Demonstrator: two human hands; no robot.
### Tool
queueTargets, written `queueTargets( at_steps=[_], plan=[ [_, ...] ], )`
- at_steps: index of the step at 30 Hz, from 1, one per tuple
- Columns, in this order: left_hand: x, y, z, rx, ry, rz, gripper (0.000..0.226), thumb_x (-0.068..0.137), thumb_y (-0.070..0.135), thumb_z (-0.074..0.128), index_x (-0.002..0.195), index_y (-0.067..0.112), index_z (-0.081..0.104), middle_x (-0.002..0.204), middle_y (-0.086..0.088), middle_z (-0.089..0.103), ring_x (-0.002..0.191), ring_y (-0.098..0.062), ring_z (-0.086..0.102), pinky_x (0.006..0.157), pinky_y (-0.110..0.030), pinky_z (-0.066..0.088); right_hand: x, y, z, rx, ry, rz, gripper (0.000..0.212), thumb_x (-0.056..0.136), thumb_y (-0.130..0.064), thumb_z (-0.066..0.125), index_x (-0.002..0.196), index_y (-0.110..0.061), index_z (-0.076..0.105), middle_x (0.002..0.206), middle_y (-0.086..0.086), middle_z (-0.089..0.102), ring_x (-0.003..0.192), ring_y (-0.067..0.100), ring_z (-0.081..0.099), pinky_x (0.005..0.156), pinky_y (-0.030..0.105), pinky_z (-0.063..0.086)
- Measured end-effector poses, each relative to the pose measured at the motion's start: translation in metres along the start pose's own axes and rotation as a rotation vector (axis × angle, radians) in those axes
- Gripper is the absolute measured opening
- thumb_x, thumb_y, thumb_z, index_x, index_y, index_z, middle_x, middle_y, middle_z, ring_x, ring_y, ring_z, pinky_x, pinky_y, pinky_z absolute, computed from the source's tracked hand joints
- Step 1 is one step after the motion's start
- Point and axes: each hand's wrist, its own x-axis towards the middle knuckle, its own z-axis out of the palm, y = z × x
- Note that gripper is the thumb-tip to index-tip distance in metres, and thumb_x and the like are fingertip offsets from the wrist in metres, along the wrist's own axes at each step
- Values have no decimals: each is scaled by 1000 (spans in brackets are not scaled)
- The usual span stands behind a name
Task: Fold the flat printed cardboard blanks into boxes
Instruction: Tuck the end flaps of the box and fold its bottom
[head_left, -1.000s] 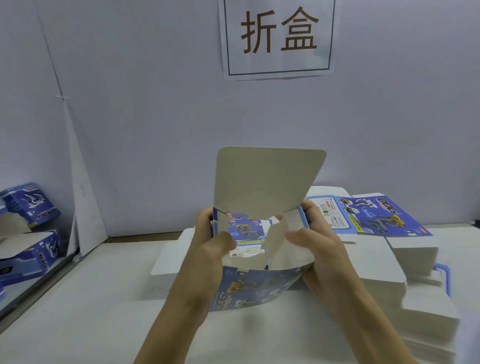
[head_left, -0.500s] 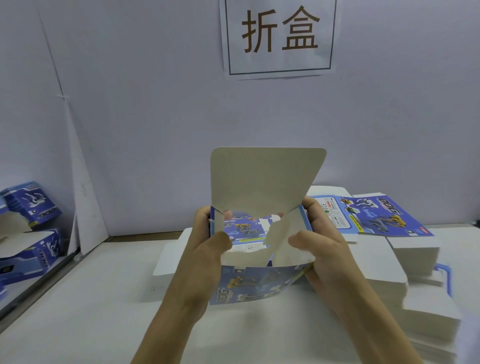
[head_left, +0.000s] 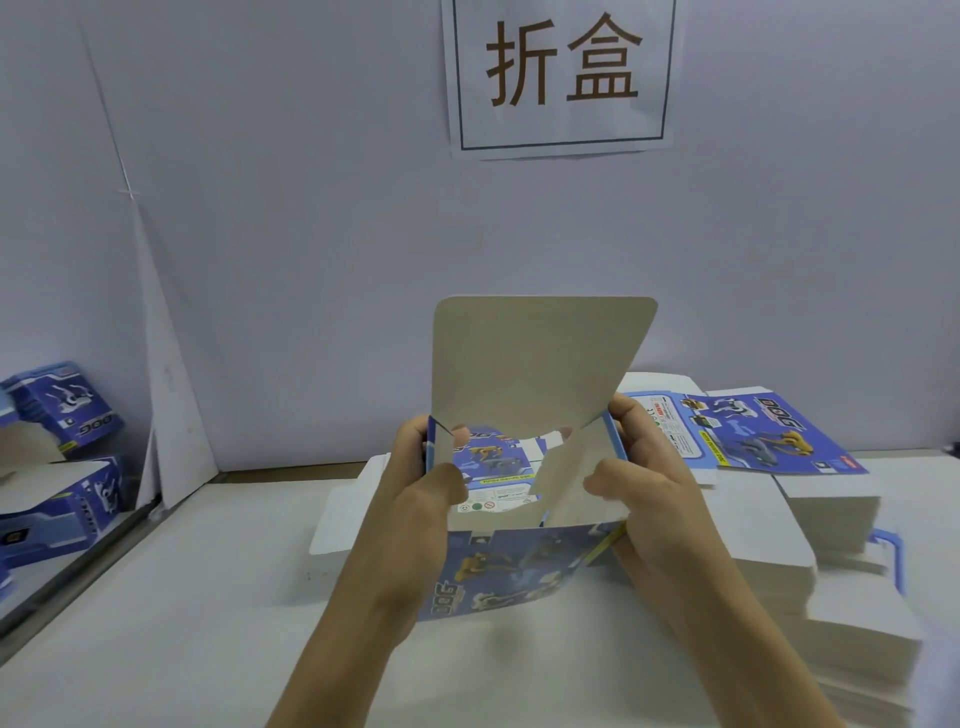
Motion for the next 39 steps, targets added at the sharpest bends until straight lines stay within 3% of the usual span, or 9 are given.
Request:
queueTargets(
  at_steps=[6,11,16,19,21,24,27,30,39],
  plan=[
    [-7,10,8,-29,177,186,31,80,41,58,111,37,57,117,8,66,111,-19,63,97,-51,48,2,-1,-3,-43,229,7,27,77,7,60,97,-10,64,84,9,72,67,24,67,52,29,51],
    [-8,8,9,156,218,378,39,80,68,36,107,44,50,105,27,64,101,7,60,80,-23,52,5,-6,-12,-131,324,52,23,88,-5,60,71,-16,69,83,15,73,75,25,69,68,37,52],
    [-13,9,4,548,199,589,80,64,76,54,135,50,26,125,34,42,116,13,44,86,-3,39,2,-14,-16,-171,420,39,16,92,-10,54,80,-14,63,74,7,71,59,17,66,47,27,52],
    [-17,7,10,790,103,629,130,46,86,59,149,43,-8,137,29,23,133,7,28,110,-28,36,-1,-16,-11,-217,445,38,19,92,-13,52,75,-16,60,79,15,72,57,17,67,42,25,50],
    [-18,5,17,859,85,623,137,42,86,57,144,44,-23,147,23,8,144,-6,14,116,-47,28,-3,-17,-6,-251,392,17,26,91,-13,50,69,-19,61,80,16,71,59,19,68,44,25,50],
    [-16,4,13,848,85,578,134,42,80,58,139,49,-28,144,20,8,139,-11,20,113,-43,32,-6,-21,-4,-323,265,0,22,93,-10,49,80,-19,66,79,10,73,65,22,71,48,27,55],
    [-13,5,-2,870,50,541,134,39,79,61,137,55,-29,139,21,12,132,-5,28,109,-36,38,-6,-29,-12,-358,277,-109,11,95,-13,56,97,-16,66,86,9,74,75,21,72,54,32,59],
    [-13,6,-9,931,-1,553,131,42,78,61,139,56,-25,144,23,8,137,-3,23,111,-36,36,-9,-35,-20,-425,400,-366,22,93,-14,61,100,-34,62,85,7,72,74,18,72,51,32,58],
    [-11,5,-14,1007,-8,716,99,55,69,60,145,47,27,145,16,18,128,5,20,101,-21,19,-7,-24,-31,-654,286,-595,44,92,-3,61,106,-45,65,72,-9,71,61,15,64,48,19,54]
  ],
)
